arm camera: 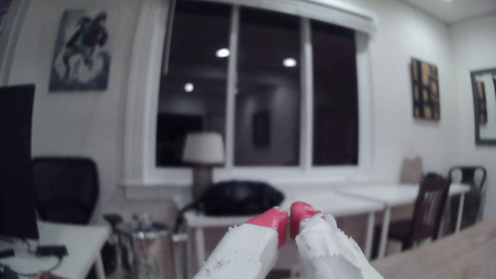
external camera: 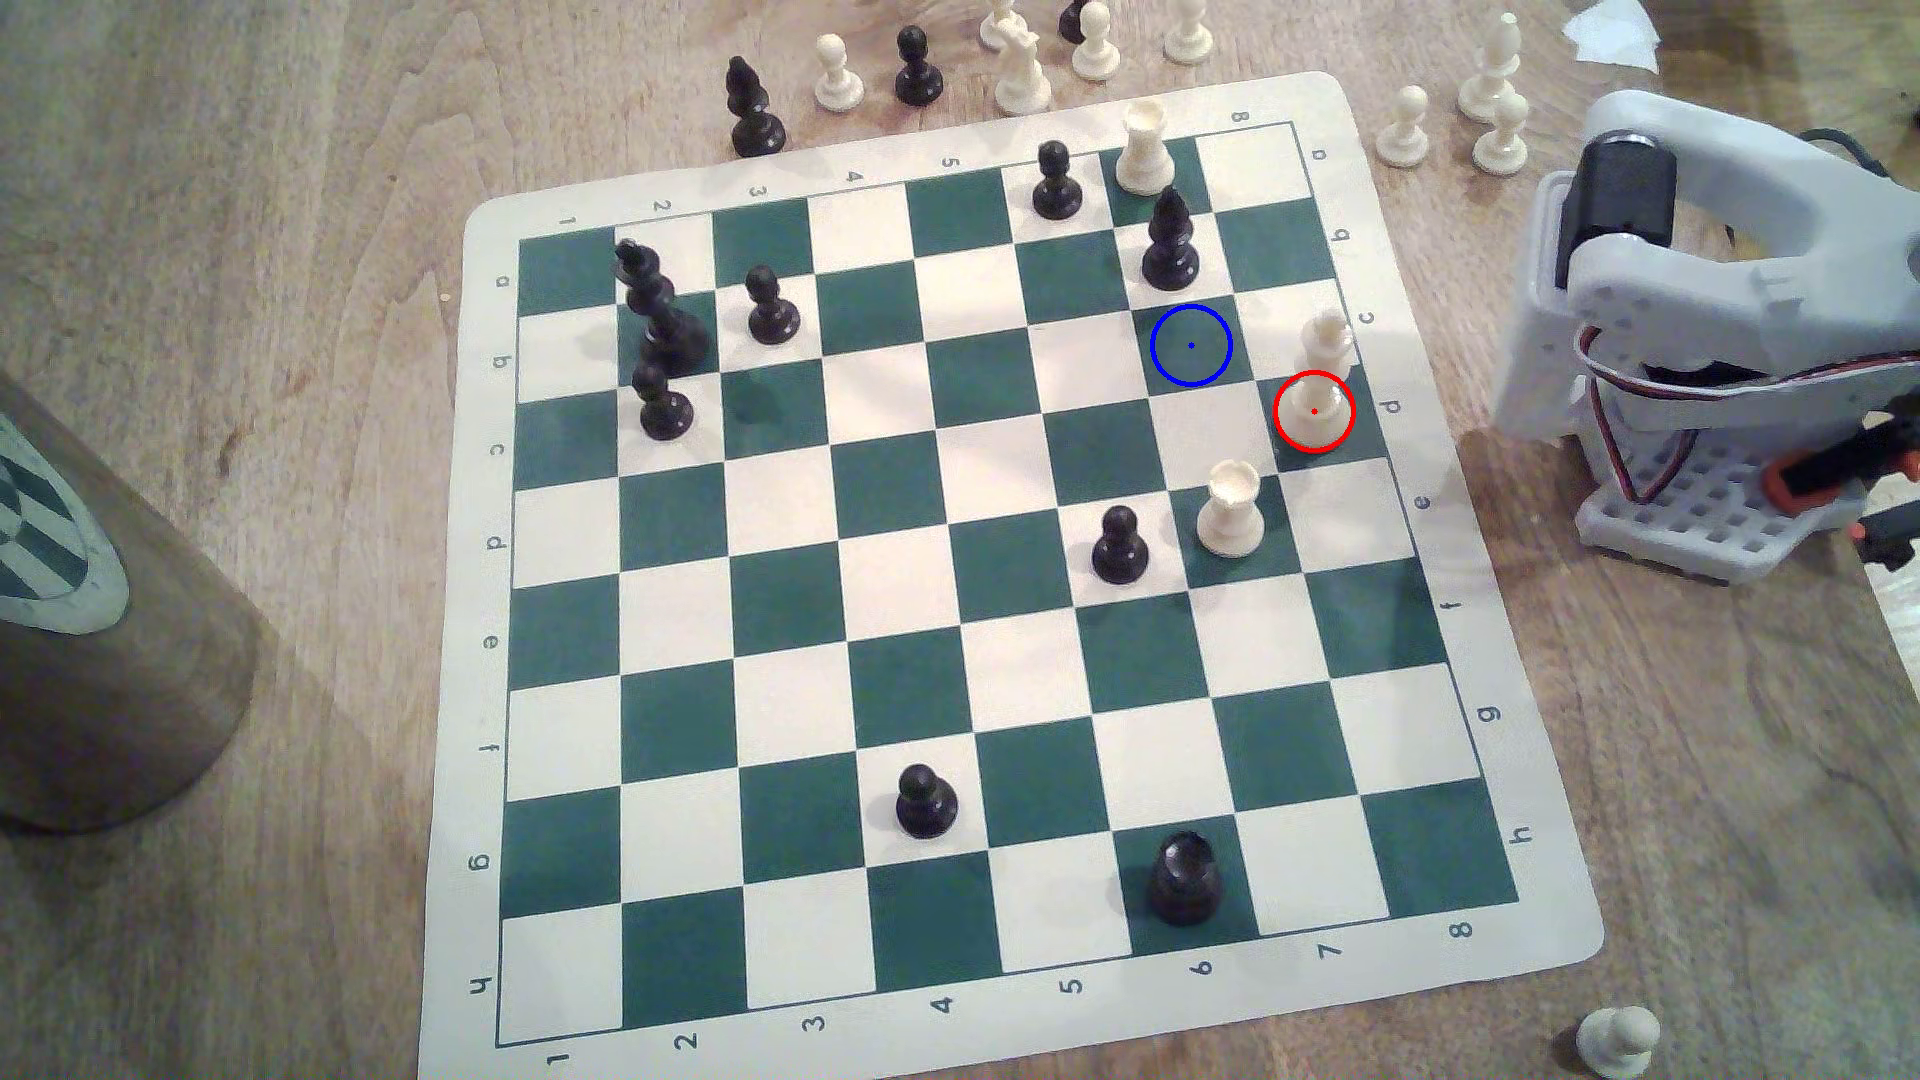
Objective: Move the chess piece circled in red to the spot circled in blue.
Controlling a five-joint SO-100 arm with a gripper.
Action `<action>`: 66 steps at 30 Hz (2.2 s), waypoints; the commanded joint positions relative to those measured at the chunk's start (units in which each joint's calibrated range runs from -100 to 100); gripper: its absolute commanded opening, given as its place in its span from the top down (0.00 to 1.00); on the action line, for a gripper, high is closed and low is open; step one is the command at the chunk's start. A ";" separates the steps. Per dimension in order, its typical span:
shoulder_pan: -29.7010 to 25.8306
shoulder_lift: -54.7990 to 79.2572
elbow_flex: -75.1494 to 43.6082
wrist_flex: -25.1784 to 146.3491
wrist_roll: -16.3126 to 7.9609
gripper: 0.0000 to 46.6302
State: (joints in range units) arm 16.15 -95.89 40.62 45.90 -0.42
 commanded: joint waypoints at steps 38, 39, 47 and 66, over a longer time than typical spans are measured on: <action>2.97 4.47 12.50 54.10 -7.81 0.63; 2.19 5.06 12.69 54.10 -8.16 0.63; -8.76 14.91 13.68 54.10 -12.36 0.64; -10.09 29.00 18.58 46.73 -11.97 0.58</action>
State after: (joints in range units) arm 5.68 -70.17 58.88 95.38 -12.58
